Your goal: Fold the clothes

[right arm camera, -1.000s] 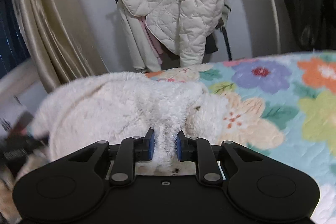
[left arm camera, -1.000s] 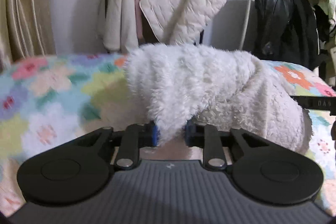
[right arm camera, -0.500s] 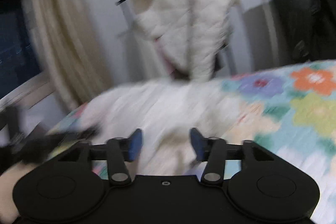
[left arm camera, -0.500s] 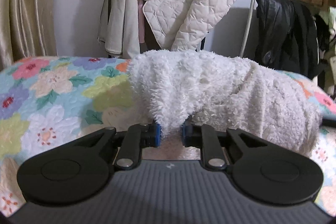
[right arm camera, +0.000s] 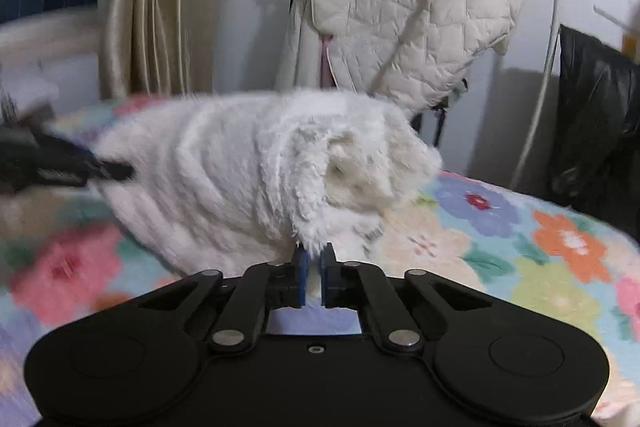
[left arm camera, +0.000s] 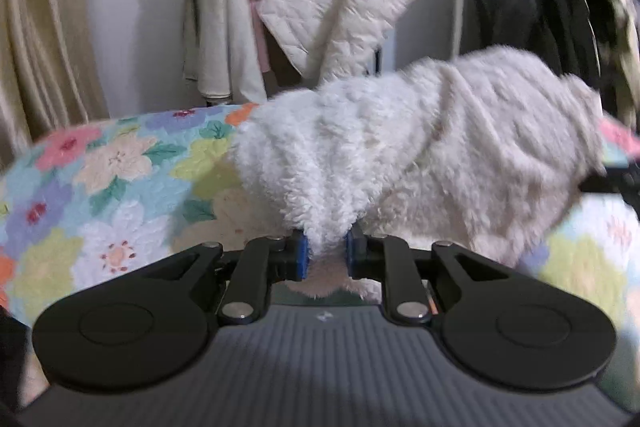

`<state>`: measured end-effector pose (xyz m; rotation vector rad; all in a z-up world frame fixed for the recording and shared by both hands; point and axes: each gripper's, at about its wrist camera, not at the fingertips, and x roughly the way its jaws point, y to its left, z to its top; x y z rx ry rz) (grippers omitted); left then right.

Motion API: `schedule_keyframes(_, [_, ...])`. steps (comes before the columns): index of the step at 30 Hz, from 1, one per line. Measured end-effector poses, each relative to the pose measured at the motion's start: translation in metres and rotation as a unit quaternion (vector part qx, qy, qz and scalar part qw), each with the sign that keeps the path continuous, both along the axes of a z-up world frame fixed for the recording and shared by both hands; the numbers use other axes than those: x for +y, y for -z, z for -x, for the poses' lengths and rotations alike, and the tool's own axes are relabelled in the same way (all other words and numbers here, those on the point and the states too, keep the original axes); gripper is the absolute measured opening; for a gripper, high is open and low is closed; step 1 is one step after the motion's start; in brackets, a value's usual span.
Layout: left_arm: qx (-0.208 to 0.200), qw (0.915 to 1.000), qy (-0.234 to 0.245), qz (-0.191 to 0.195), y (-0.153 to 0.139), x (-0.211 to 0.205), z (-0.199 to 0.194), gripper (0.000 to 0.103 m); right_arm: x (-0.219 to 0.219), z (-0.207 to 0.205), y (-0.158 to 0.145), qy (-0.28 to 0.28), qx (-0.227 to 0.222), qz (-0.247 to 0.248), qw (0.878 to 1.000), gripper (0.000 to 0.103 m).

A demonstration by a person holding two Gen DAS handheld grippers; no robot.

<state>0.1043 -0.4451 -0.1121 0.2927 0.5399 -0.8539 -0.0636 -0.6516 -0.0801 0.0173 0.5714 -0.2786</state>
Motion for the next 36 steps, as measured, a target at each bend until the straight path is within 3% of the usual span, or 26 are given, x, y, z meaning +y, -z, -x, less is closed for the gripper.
schedule_keyframes(3, [0.053,0.998,0.034,-0.006,-0.01,0.013,0.007,0.022,-0.01,0.021,0.008,-0.006,0.004,-0.09,0.996,0.004])
schedule_keyframes(5, [0.061,0.9974,0.039,-0.004,-0.022,0.033,0.012,0.028,-0.017,0.034,0.013,-0.01,0.006,-0.15,0.989,0.005])
schedule_keyframes(6, [0.06,0.9975,0.036,0.003,-0.029,0.044,0.014,0.038,-0.021,0.041,0.01,-0.001,-0.007,-0.172,0.985,0.006])
schedule_keyframes(7, [0.059,0.9977,0.027,0.018,-0.036,0.052,0.013,0.052,-0.025,0.049,0.007,0.008,-0.02,-0.194,0.981,0.016])
schedule_keyframes(8, [0.058,0.9976,0.017,0.033,-0.044,0.06,0.011,0.058,-0.029,0.056,0.004,0.017,-0.034,-0.215,0.976,0.022])
schedule_keyframes(10, [0.043,0.9971,0.003,0.064,-0.059,0.059,-0.002,0.071,-0.034,0.06,-0.013,0.036,-0.067,-0.221,0.972,0.052])
schedule_keyframes(11, [0.035,0.9963,-0.004,0.079,-0.067,0.058,-0.009,0.075,-0.034,0.051,-0.022,0.034,-0.078,-0.207,0.975,0.056])
schedule_keyframes(13, [0.015,0.9977,-0.006,0.066,-0.076,0.033,-0.024,0.091,-0.034,0.032,-0.04,0.029,-0.099,-0.178,0.979,0.067])
schedule_keyframes(14, [0.008,0.9981,-0.002,0.062,-0.077,0.017,-0.034,0.093,-0.034,0.023,-0.049,0.026,-0.11,-0.163,0.98,0.069])
schedule_keyframes(16, [0.033,0.998,-0.001,0.054,-0.071,-0.019,-0.057,0.097,-0.037,-0.006,-0.054,0.043,-0.12,-0.125,0.984,0.076])
schedule_keyframes(18, [0.089,0.9953,0.0,0.038,-0.054,-0.049,-0.078,0.096,-0.044,-0.042,-0.048,0.037,-0.107,-0.115,0.987,0.076])
schedule_keyframes(19, [0.098,0.995,0.006,0.022,-0.042,-0.06,-0.082,0.09,-0.048,-0.059,-0.043,0.029,-0.094,-0.114,0.989,0.073])
schedule_keyframes(20, [0.105,0.9944,0.013,0.005,-0.029,-0.071,-0.085,0.083,-0.051,-0.068,-0.035,0.019,-0.076,-0.118,0.99,0.064])
schedule_keyframes(21, [0.099,0.995,0.011,0.0,-0.024,-0.068,-0.082,0.057,-0.053,-0.077,-0.026,0.008,-0.057,-0.122,0.991,0.023])
schedule_keyframes(22, [0.092,0.9957,0.009,-0.004,-0.019,-0.065,-0.078,0.044,-0.051,-0.07,-0.015,0.004,-0.048,-0.127,0.991,0.007])
schedule_keyframes(24, [0.072,0.9974,0.002,0.0,-0.013,-0.05,-0.067,0.036,-0.046,-0.056,0.007,-0.004,-0.029,-0.135,0.99,0.005])
schedule_keyframes(26, [0.093,0.9953,-0.015,0.021,-0.005,-0.023,-0.058,0.036,-0.045,-0.039,0.026,-0.003,-0.022,-0.165,0.986,0.004])
schedule_keyframes(30, [0.103,0.9941,-0.029,0.018,0.001,-0.004,-0.051,0.039,-0.039,-0.016,0.045,0.006,-0.03,-0.213,0.977,0.003])
schedule_keyframes(32, [0.105,0.9933,-0.037,0.03,-0.009,-0.004,-0.052,0.042,-0.04,-0.013,0.04,0.012,-0.037,-0.222,0.974,0.004])
schedule_keyframes(34, [0.099,0.9935,-0.036,0.043,-0.02,0.001,-0.051,0.054,-0.045,-0.008,0.03,0.022,-0.053,-0.246,0.968,0.007])
schedule_keyframes(36, [0.107,0.9921,-0.031,0.058,-0.03,0.008,-0.053,0.061,-0.049,-0.002,0.02,0.032,-0.07,-0.269,0.96,0.022])
